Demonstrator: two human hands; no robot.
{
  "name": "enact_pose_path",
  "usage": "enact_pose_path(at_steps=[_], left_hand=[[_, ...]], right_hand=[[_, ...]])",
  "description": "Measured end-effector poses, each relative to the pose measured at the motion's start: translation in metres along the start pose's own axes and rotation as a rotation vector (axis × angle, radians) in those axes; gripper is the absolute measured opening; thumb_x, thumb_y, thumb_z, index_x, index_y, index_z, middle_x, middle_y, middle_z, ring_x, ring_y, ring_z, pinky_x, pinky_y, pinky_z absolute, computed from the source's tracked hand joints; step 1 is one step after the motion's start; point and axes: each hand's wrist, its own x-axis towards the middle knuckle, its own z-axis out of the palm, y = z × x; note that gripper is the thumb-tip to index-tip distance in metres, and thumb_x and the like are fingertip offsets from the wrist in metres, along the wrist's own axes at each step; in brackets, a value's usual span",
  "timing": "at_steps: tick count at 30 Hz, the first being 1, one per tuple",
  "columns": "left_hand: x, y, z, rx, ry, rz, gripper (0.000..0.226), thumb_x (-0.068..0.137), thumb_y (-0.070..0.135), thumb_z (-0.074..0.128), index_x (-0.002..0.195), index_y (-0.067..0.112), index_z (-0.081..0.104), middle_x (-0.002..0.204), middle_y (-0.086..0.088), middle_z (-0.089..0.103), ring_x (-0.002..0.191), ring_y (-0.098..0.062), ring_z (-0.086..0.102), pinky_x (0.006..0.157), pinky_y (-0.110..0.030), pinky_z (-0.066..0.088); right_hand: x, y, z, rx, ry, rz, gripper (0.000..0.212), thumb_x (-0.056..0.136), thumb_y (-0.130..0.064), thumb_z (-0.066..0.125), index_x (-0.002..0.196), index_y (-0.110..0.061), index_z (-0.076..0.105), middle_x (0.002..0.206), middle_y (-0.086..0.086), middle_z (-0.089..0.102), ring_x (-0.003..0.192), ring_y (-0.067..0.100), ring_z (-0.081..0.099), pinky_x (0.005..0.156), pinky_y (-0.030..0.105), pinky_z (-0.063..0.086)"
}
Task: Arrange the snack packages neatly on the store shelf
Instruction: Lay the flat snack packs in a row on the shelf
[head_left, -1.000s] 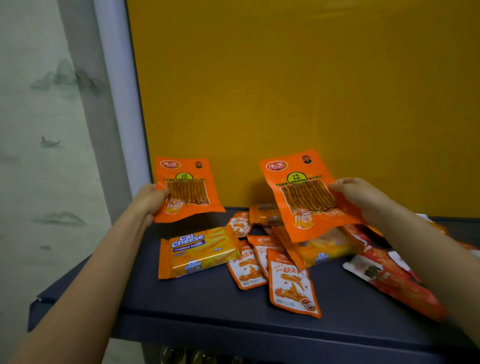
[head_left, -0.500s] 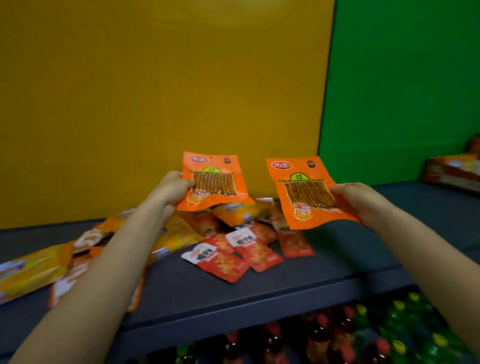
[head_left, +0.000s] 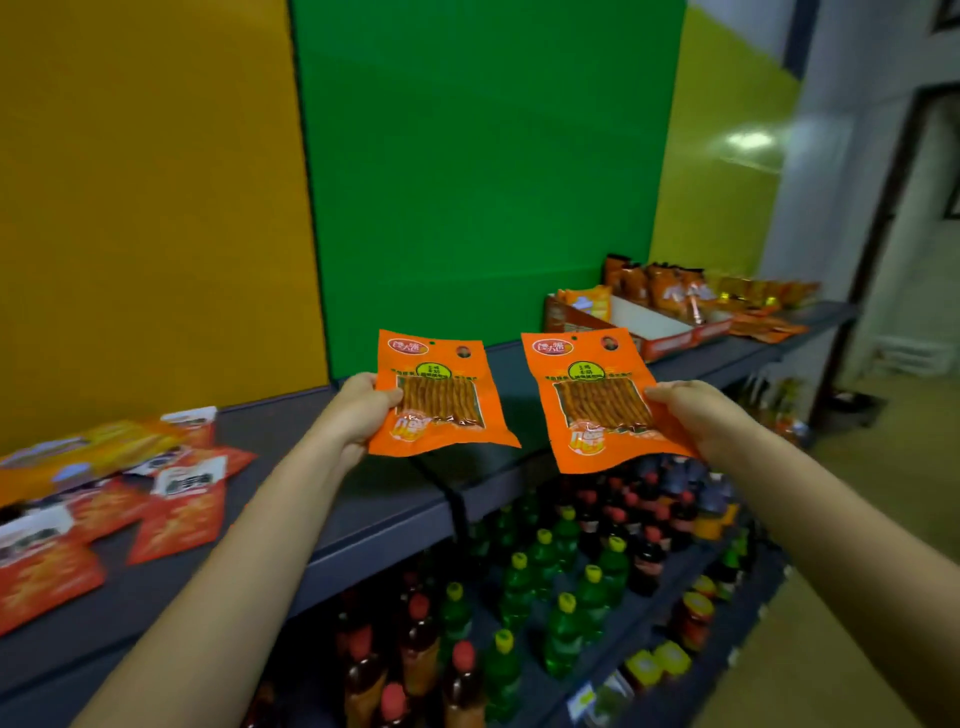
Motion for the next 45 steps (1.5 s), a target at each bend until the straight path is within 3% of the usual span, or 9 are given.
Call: enact_pose_path(at_steps=[5,8,13,18,22,28,32,38,45], left_hand=[[0.028,0.010,0.090,-0.035,-0.125,-0.008,0.011,0.099,0.011,0.041,0.097,0.011,0.052,0.083,-0.004,0.062,0.067,-0.014,0.059,0.058,-0.026,0.048],[0.047,0.015,0.142,-0.037,-0.174,0.019,0.022,0.099,0.011,0.041,0.081,0.018,0.049,0.080,-0.003,0.061,0.068,-0.014,0.060,0.062,-0.028,0.050],[0.082,0.022,0.230,-0.066,-0.238,0.042,0.022,0.099,0.008,0.041,0.081,0.016,0.051,0.083,-0.006,0.062,0.068,-0.016,0.061,0.063,-0.030,0.051],[0.124,0.035,0.313,-0.092,-0.278,0.076,0.020,0.097,0.006,0.042,0.113,0.004,0.054,0.103,-0.015,0.065,0.086,-0.026,0.064,0.070,-0.035,0.054],[0.156,0.051,0.383,-0.126,-0.325,0.136,0.019,0.097,0.002,0.039,0.095,0.014,0.054,0.087,-0.006,0.061,0.071,-0.015,0.059,0.059,-0.026,0.049],[0.191,0.065,0.480,-0.092,-0.377,0.169,0.029,0.097,0.004,0.040,0.074,0.018,0.048,0.077,-0.005,0.059,0.071,-0.019,0.059,0.073,-0.035,0.051],[0.208,0.072,0.543,-0.076,-0.400,0.174,0.018,0.098,0.007,0.040,0.086,0.012,0.053,0.086,-0.011,0.061,0.079,-0.025,0.061,0.071,-0.034,0.051],[0.227,0.084,0.641,-0.062,-0.397,0.167,0.028,0.099,0.007,0.038,0.076,0.016,0.052,0.080,-0.006,0.062,0.075,-0.021,0.062,0.080,-0.040,0.052],[0.250,0.106,0.755,-0.158,-0.310,0.109,0.022,0.099,0.011,0.040,0.116,0.008,0.053,0.110,-0.013,0.063,0.100,-0.030,0.064,0.072,-0.034,0.052]], right_hand=[[0.029,0.018,-0.070,0.019,0.130,0.032,0.017,0.096,-0.016,0.048,0.085,-0.009,0.059,0.085,0.017,0.060,0.064,0.026,0.054,0.061,0.034,0.044],[0.046,0.027,-0.105,0.014,0.185,0.043,0.017,0.096,-0.017,0.048,0.086,-0.010,0.059,0.089,0.018,0.061,0.067,0.028,0.055,0.064,0.034,0.046],[0.088,0.043,-0.160,0.047,0.248,0.058,0.020,0.097,-0.013,0.045,0.082,-0.008,0.057,0.076,0.015,0.058,0.058,0.025,0.055,0.057,0.031,0.045],[0.140,0.044,-0.208,0.060,0.326,0.073,0.014,0.097,-0.014,0.045,0.095,-0.006,0.056,0.078,0.017,0.059,0.060,0.027,0.056,0.057,0.033,0.047],[0.185,0.043,-0.251,0.020,0.386,0.061,0.016,0.096,-0.011,0.044,0.086,-0.005,0.056,0.075,0.017,0.056,0.058,0.027,0.054,0.058,0.033,0.047],[0.223,0.061,-0.319,0.022,0.425,0.114,0.024,0.099,-0.013,0.043,0.077,-0.009,0.052,0.074,0.012,0.056,0.062,0.022,0.053,0.059,0.030,0.044],[0.249,0.077,-0.371,0.040,0.468,0.140,0.026,0.099,-0.014,0.042,0.075,-0.013,0.049,0.072,0.012,0.056,0.058,0.021,0.053,0.046,0.025,0.047],[0.315,0.098,-0.455,0.041,0.464,0.157,0.022,0.099,-0.017,0.043,0.079,-0.012,0.050,0.079,0.016,0.060,0.064,0.025,0.056,0.064,0.034,0.047],[0.402,0.101,-0.561,-0.015,0.417,0.133,0.023,0.099,-0.017,0.044,0.077,-0.014,0.050,0.076,0.014,0.058,0.062,0.024,0.055,0.060,0.033,0.046]])
